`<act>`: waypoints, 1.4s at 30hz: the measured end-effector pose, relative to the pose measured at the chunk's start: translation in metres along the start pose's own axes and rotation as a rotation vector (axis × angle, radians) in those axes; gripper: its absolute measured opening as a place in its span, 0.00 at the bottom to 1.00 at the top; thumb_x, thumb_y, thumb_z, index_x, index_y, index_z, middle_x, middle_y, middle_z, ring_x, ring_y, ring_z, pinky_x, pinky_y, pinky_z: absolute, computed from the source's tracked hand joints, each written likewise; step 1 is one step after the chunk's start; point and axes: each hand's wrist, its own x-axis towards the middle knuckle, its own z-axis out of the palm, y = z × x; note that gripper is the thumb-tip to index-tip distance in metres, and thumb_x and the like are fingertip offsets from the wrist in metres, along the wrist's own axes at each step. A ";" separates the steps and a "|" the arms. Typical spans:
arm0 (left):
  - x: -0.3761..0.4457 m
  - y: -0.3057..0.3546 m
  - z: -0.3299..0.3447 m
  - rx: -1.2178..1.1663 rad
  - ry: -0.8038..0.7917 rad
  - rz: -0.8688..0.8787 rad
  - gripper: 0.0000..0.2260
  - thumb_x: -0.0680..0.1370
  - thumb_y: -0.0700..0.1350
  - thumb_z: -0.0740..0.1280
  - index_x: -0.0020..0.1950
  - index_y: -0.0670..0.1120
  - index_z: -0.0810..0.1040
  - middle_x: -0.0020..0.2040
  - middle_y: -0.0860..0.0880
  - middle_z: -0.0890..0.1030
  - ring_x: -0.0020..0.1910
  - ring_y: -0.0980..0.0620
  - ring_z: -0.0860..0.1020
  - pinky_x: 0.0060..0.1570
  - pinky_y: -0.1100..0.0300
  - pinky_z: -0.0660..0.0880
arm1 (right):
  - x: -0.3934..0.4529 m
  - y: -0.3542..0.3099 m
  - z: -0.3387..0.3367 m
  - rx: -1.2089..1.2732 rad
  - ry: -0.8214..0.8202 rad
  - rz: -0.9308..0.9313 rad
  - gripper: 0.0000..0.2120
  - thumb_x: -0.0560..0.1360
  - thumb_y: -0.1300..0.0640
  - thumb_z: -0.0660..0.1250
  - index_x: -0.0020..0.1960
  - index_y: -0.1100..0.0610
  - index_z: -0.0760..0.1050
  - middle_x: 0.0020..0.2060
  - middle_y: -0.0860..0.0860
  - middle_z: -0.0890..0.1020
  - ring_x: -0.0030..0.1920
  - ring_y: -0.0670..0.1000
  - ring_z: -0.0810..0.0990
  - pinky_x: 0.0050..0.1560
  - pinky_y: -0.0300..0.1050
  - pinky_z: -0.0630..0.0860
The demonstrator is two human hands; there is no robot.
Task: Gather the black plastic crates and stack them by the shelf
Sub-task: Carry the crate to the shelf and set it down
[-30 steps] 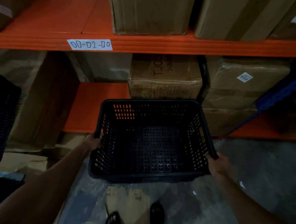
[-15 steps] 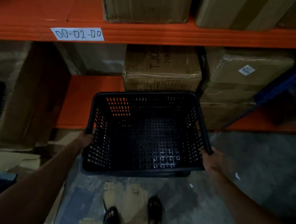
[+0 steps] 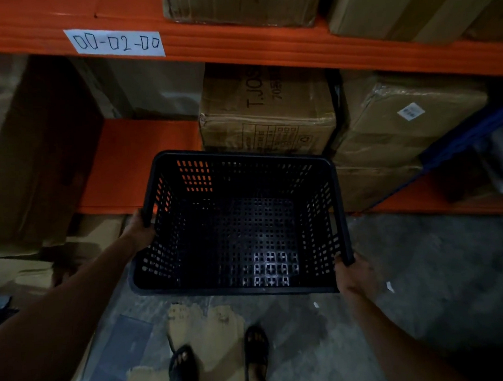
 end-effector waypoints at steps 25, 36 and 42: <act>-0.014 -0.017 0.033 0.548 0.316 0.164 0.41 0.74 0.33 0.62 0.80 0.47 0.42 0.72 0.39 0.62 0.50 0.32 0.79 0.42 0.41 0.76 | 0.000 -0.002 -0.005 -0.358 -0.019 -0.464 0.39 0.77 0.57 0.60 0.78 0.48 0.39 0.68 0.64 0.70 0.54 0.64 0.78 0.50 0.56 0.76; 0.000 -0.015 0.009 0.584 -0.031 0.024 0.47 0.74 0.47 0.68 0.78 0.56 0.35 0.80 0.43 0.39 0.75 0.31 0.56 0.68 0.36 0.64 | 0.014 -0.005 -0.017 -0.403 -0.240 -0.353 0.40 0.78 0.49 0.57 0.73 0.36 0.30 0.75 0.59 0.56 0.70 0.66 0.63 0.63 0.66 0.66; -0.054 -0.002 0.019 0.395 -0.007 0.058 0.46 0.74 0.50 0.69 0.78 0.59 0.37 0.80 0.42 0.39 0.78 0.34 0.49 0.71 0.34 0.58 | 0.002 -0.020 -0.015 -0.577 -0.205 -0.523 0.40 0.77 0.42 0.58 0.76 0.42 0.33 0.79 0.52 0.40 0.77 0.61 0.48 0.71 0.65 0.58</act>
